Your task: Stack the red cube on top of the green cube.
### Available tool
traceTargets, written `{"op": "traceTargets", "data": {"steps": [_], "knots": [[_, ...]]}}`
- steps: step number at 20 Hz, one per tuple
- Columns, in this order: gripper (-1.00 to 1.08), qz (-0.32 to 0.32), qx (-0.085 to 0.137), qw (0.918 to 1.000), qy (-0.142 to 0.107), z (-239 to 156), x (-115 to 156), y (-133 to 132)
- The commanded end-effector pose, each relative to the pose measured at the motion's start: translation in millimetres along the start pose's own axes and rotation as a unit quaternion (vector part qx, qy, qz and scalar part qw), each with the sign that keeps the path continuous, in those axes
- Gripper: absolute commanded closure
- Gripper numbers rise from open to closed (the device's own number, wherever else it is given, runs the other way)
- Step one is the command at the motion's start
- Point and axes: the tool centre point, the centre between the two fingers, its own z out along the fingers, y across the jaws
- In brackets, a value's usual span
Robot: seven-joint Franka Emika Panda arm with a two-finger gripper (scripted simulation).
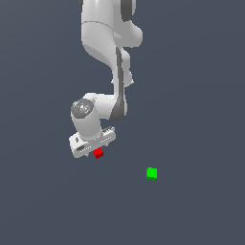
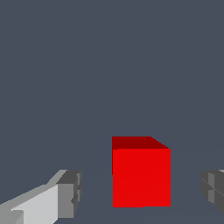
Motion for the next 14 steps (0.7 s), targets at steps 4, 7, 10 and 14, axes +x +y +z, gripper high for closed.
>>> {"op": "traceTargets", "data": {"steps": [4,7,10,14], "knots": [[-0.92,-0.001,0.000,1.0000,0.000,25.3,-0.3,-0.6],[-0.92,-0.001,0.000,1.0000,0.000,30.1,0.2,0.1],[1.08,-0.001,0.000,1.0000,0.000,30.3,0.6,0.4],[1.08,-0.001,0.000,1.0000,0.000,30.3,0.6,0.4]]}}
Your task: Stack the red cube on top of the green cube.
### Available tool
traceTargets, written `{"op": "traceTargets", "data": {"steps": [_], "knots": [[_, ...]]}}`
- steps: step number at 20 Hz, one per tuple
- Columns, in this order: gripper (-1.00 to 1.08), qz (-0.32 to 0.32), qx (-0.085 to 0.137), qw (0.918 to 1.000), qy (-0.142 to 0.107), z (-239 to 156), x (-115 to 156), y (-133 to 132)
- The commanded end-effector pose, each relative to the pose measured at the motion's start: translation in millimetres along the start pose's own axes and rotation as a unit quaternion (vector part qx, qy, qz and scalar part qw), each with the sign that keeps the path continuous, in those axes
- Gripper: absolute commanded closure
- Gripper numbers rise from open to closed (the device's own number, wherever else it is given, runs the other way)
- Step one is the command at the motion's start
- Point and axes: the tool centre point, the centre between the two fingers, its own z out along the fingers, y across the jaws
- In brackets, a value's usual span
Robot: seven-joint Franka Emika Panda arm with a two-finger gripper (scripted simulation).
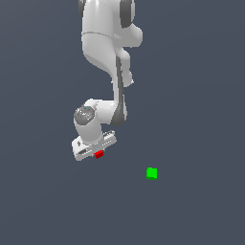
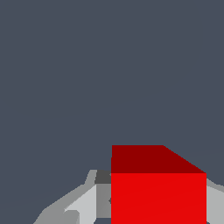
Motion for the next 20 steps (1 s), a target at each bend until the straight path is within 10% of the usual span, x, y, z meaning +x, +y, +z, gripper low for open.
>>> {"op": "traceTargets", "data": {"steps": [1,20], "knots": [[1.08,0.000,0.000,1.0000,0.000,0.0,0.3,-0.1],[1.08,0.000,0.000,1.0000,0.000,-60.9,-1.0,-1.1]]}}
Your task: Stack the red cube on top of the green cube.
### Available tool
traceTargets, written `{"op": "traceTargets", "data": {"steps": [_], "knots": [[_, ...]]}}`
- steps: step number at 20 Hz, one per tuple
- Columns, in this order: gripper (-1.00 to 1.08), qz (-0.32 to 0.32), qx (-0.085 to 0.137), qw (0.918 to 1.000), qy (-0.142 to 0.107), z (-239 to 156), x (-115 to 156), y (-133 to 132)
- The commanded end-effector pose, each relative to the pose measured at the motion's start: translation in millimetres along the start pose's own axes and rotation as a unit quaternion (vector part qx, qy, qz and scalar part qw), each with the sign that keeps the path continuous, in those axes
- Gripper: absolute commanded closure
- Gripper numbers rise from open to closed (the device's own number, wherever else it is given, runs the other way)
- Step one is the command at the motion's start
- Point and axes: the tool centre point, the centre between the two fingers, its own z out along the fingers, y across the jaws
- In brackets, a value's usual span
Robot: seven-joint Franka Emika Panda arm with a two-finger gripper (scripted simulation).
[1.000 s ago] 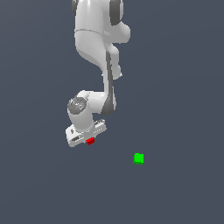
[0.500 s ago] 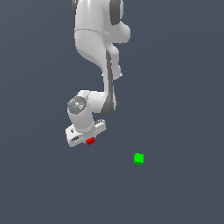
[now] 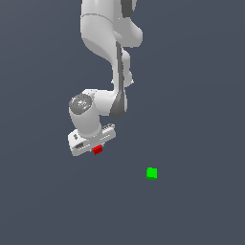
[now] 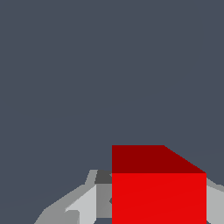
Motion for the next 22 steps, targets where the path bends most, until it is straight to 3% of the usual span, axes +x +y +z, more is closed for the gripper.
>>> {"op": "traceTargets", "data": {"steps": [1,7,14,22], "knots": [[1.08,0.000,0.000,1.0000,0.001,-18.6,0.0,0.0],[1.08,0.000,0.000,1.0000,0.001,-46.0,0.4,0.3],[1.08,0.000,-0.001,1.0000,0.001,-49.3,2.4,-0.3],[1.08,0.000,-0.001,1.0000,0.001,-41.2,32.8,-25.1]]}}
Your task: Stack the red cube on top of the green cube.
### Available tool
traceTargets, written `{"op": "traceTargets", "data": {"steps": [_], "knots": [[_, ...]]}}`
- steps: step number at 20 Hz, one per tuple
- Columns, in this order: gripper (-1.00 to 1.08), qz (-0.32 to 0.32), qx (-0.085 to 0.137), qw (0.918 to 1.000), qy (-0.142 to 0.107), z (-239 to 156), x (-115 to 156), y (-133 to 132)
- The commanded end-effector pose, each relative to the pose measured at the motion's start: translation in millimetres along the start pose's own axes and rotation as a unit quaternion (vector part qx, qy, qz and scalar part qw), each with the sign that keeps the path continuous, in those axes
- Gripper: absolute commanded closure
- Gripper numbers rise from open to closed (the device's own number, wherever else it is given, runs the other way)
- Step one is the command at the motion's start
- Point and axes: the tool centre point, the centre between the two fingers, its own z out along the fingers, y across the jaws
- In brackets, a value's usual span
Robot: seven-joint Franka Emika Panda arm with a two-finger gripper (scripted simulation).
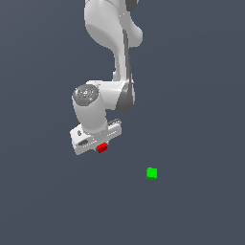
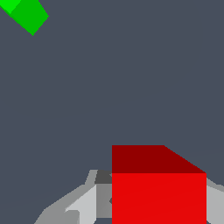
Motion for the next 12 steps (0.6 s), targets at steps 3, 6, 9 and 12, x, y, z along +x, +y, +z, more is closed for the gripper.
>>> {"op": "traceTargets", "data": {"steps": [3,6,9,12], "knots": [[1.08,-0.001,0.000,1.0000,0.000,7.5,29.7,-24.4],[1.08,-0.001,0.000,1.0000,0.000,13.9,53.1,-43.0],[1.08,-0.001,0.000,1.0000,0.000,20.5,78.0,-62.8],[1.08,-0.001,0.000,1.0000,0.000,27.1,103.5,-82.6]]}}
